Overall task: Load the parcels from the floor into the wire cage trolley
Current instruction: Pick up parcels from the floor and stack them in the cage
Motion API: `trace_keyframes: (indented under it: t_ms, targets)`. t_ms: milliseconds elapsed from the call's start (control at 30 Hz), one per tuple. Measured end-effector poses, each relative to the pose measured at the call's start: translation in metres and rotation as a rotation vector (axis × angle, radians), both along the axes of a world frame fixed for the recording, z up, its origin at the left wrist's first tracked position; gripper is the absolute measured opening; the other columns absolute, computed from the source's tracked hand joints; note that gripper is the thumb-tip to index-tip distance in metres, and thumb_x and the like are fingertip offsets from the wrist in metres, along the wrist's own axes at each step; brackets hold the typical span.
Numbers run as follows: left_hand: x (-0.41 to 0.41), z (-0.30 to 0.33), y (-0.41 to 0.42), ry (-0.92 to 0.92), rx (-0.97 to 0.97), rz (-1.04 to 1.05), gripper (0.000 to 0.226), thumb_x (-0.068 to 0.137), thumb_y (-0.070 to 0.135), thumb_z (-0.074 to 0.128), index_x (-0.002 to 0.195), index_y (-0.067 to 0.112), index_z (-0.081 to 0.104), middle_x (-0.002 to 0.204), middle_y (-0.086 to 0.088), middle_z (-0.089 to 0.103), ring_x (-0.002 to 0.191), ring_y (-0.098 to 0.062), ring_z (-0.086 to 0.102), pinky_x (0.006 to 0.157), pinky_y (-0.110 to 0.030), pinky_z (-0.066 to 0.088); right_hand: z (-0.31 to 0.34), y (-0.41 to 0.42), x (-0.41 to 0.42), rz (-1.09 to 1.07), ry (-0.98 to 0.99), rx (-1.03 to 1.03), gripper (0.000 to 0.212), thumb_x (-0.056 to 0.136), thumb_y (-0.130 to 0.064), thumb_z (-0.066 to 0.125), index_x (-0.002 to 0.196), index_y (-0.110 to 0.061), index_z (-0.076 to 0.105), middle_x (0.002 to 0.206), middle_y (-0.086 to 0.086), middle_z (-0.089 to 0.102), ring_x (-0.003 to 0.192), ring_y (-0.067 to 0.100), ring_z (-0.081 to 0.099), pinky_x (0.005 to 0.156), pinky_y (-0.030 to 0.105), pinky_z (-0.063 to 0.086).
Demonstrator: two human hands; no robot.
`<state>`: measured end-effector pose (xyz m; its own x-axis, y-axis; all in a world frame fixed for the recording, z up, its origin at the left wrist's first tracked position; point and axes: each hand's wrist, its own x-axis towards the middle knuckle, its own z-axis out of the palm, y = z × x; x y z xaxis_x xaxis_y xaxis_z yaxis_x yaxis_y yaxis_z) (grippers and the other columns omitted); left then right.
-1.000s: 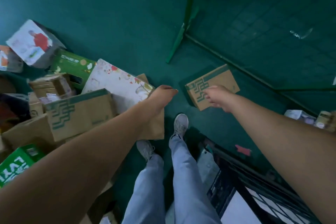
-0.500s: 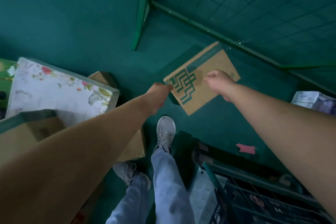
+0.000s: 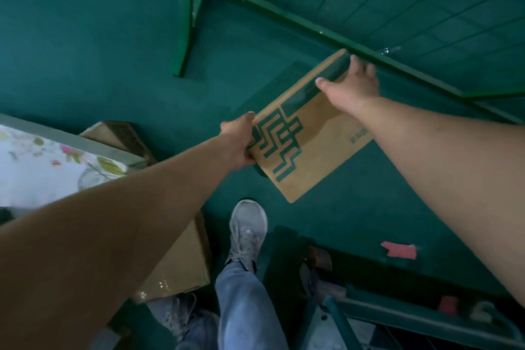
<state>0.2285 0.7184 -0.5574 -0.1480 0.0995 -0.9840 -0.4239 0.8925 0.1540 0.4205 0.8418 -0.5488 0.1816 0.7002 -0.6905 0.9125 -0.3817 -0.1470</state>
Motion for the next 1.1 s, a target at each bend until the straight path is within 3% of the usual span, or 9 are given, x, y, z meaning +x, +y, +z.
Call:
trace_keyframes:
  t_ms: [67, 133, 267, 367, 500, 633, 833, 933, 1100]
  targets:
    - [0.016, -0.001, 0.0, -0.022, 0.003, 0.015, 0.015, 0.1, 0.028, 0.055, 0.093, 0.015, 0.059, 0.07, -0.004, 0.067, 0.054, -0.018, 0.068, 0.063, -0.044, 0.064, 0.001, -0.001, 0.013, -0.019, -0.099, 0.026, 0.101, 0.087, -0.073, 0.058, 0.163, -0.022, 0.016, 0.169, 0.008, 0.009, 0.155, 0.033, 0.016, 0.123, 0.042, 0.021]
    - [0.014, 0.004, -0.007, 0.003, 0.01, -0.045, 0.014, 0.1, 0.022, 0.053, 0.089, 0.015, 0.059, 0.068, -0.004, 0.063, 0.042, -0.015, 0.064, 0.049, -0.035, 0.059, 0.005, -0.004, 0.013, -0.047, -0.11, -0.027, 0.101, 0.085, -0.077, 0.055, 0.162, -0.02, 0.021, 0.167, 0.011, 0.013, 0.152, 0.036, 0.021, 0.122, 0.042, 0.023]
    - [0.006, -0.012, -0.02, 0.025, 0.022, -0.083, 0.013, 0.092, 0.026, 0.059, 0.088, 0.015, 0.066, 0.081, -0.008, 0.071, 0.06, -0.022, 0.07, 0.063, -0.046, 0.063, -0.008, -0.036, 0.011, -0.131, -0.113, -0.016, 0.1, 0.085, -0.076, 0.057, 0.161, -0.02, 0.023, 0.163, 0.014, 0.02, 0.148, 0.036, 0.029, 0.12, 0.041, 0.027]
    - [-0.005, 0.0, -0.026, 0.032, 0.072, -0.106, 0.022, 0.089, 0.033, 0.063, 0.096, 0.013, 0.067, 0.087, -0.008, 0.075, 0.07, -0.026, 0.073, 0.07, -0.048, 0.064, -0.014, -0.054, 0.009, -0.329, 0.011, 0.016, 0.101, 0.08, -0.071, 0.067, 0.157, -0.02, 0.025, 0.157, 0.013, 0.034, 0.141, 0.035, 0.04, 0.116, 0.044, 0.036]
    - [-0.038, 0.011, -0.057, 0.163, 0.078, -0.154, 0.07, 0.068, 0.05, 0.067, 0.13, 0.018, 0.058, 0.105, -0.007, 0.075, 0.087, -0.029, 0.076, 0.082, -0.052, 0.062, 0.007, -0.089, -0.006, -0.434, 0.169, -0.025, 0.09, 0.086, -0.062, 0.069, 0.152, -0.018, 0.027, 0.156, 0.008, 0.041, 0.136, 0.033, 0.048, 0.106, 0.043, 0.042]
    - [-0.064, 0.059, -0.077, 0.192, 0.133, -0.135, 0.05, 0.095, 0.036, 0.063, 0.139, 0.019, 0.043, 0.113, -0.011, 0.07, 0.094, -0.028, 0.073, 0.084, -0.046, 0.061, 0.046, -0.113, -0.025, -0.491, 0.235, 0.015, 0.085, 0.083, -0.066, 0.069, 0.144, -0.018, 0.033, 0.147, 0.005, 0.045, 0.128, 0.031, 0.053, 0.102, 0.043, 0.044]
    - [-0.107, 0.156, -0.106, 0.252, 0.162, -0.109, 0.071, 0.085, 0.04, 0.066, 0.149, 0.025, 0.039, 0.116, -0.007, 0.068, 0.093, -0.027, 0.073, 0.086, -0.048, 0.061, 0.148, -0.147, -0.068, -0.507, 0.256, 0.037, 0.104, 0.075, -0.082, 0.059, 0.154, -0.021, 0.03, 0.153, 0.006, 0.039, 0.132, 0.037, 0.05, 0.109, 0.054, 0.044]
    - [-0.132, 0.237, -0.127, 0.257, 0.154, -0.115, 0.066, 0.095, 0.035, 0.065, 0.151, 0.026, 0.033, 0.114, -0.007, 0.068, 0.088, -0.025, 0.073, 0.067, -0.039, 0.06, 0.227, -0.174, -0.09, -0.541, 0.291, 0.051, 0.102, 0.078, -0.08, 0.06, 0.155, -0.022, 0.026, 0.156, 0.007, 0.036, 0.133, 0.039, 0.049, 0.109, 0.056, 0.044]
    - [-0.165, 0.376, -0.176, 0.322, 0.166, -0.153, 0.072, 0.095, 0.039, 0.064, 0.157, 0.028, 0.028, 0.128, -0.008, 0.061, 0.088, -0.026, 0.07, 0.058, -0.032, 0.05, 0.366, -0.24, -0.113, -0.657, 0.434, 0.096, 0.066, 0.089, -0.061, 0.067, 0.129, -0.018, 0.036, 0.129, 0.006, 0.052, 0.107, 0.028, 0.056, 0.093, 0.043, 0.047]
